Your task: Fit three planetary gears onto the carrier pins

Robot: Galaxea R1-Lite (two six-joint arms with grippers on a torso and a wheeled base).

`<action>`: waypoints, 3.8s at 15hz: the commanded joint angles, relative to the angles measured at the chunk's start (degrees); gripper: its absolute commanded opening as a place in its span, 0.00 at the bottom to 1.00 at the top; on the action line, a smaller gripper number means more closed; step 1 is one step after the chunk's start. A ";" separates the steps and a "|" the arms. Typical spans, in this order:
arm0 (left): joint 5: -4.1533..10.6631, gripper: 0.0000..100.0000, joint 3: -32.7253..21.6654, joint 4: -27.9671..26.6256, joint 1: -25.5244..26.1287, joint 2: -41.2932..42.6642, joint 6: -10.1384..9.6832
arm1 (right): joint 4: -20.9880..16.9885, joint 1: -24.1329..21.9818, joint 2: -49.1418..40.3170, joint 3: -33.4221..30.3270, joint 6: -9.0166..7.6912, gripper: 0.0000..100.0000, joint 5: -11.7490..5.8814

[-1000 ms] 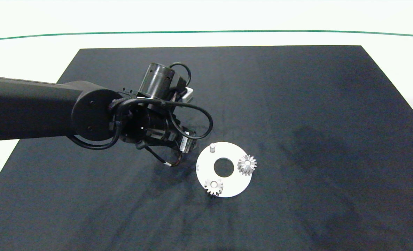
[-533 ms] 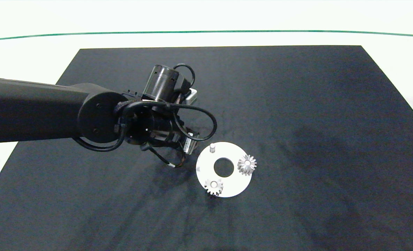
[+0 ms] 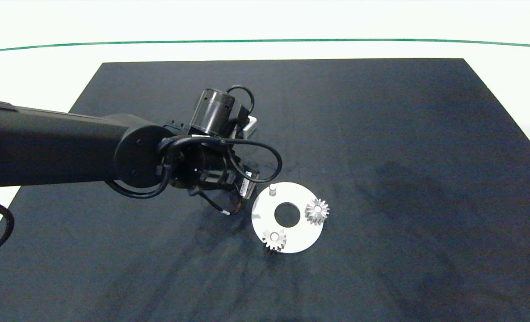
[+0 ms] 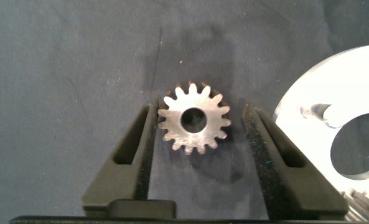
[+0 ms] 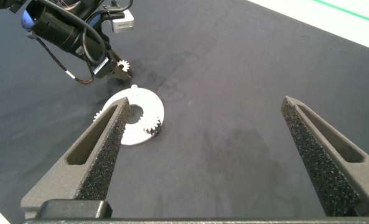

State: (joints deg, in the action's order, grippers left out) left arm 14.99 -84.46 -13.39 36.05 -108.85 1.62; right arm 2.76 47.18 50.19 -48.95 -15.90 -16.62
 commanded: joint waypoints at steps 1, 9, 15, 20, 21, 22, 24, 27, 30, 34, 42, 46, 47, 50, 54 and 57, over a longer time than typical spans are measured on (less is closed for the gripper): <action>0.03 0.47 0.17 -0.15 -0.10 0.04 -0.04 | 0.06 0.02 0.17 -0.01 -0.10 1.00 -0.08; -0.14 0.30 3.51 0.38 -0.36 2.15 0.22 | 0.15 -0.07 0.08 -0.01 -0.10 1.00 -0.08; -0.14 0.22 3.51 0.20 1.31 7.07 2.16 | 0.32 -0.07 0.00 -0.10 -0.10 1.00 -0.08; -0.14 0.22 3.77 0.11 5.52 8.13 4.27 | 0.32 -0.07 0.17 -0.10 -0.10 1.00 -0.26; -0.14 0.22 3.25 0.03 6.23 7.86 4.53 | 0.32 -0.07 0.08 -0.10 -0.10 1.00 -0.26; -0.14 0.22 2.98 0.03 6.84 7.34 4.79 | 0.32 0.02 0.08 -0.19 -0.10 1.00 -0.26; -0.14 0.22 1.58 -0.15 8.43 6.19 4.79 | 0.50 0.11 -0.18 -0.10 -0.10 1.00 0.09; -0.14 0.22 -2.20 -1.82 9.13 2.77 5.41 | 0.41 0.20 -0.79 -0.10 -0.10 1.00 0.62; -0.14 0.22 -3.79 -1.82 9.13 0.92 5.76 | 0.41 0.20 -0.88 -0.10 -0.10 1.00 0.62; -0.14 0.22 -3.52 -1.82 9.04 0.57 6.20 | 0.41 0.20 -0.79 -0.10 -0.10 1.00 0.62; -0.14 0.22 -2.38 -1.73 9.13 0.57 6.03 | 0.23 0.20 -1.85 0.08 -0.10 1.00 2.99; -0.14 0.22 -3.08 -1.64 9.30 -0.13 6.11 | 0.23 0.20 -1.85 0.08 -0.10 1.00 2.90; -0.14 0.22 -3.08 -1.64 9.48 -0.22 6.11 | 0.23 0.20 -1.85 0.08 -0.10 1.00 2.90; -0.14 0.22 -3.26 -1.56 9.57 -0.66 6.11 | 0.15 0.20 -1.85 0.08 -0.10 1.00 2.90; -0.14 0.22 -3.17 -1.56 9.57 -0.75 5.94 | 0.15 0.20 -1.85 0.08 -0.10 1.00 2.90; -0.14 0.22 -3.08 -1.47 9.48 -0.66 5.85 | 0.15 0.20 -1.85 0.17 -0.10 1.00 2.90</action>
State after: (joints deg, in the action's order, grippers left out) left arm 14.76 -87.59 -14.80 45.59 -109.46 7.44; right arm 2.84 47.37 48.34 -48.84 -15.87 -13.62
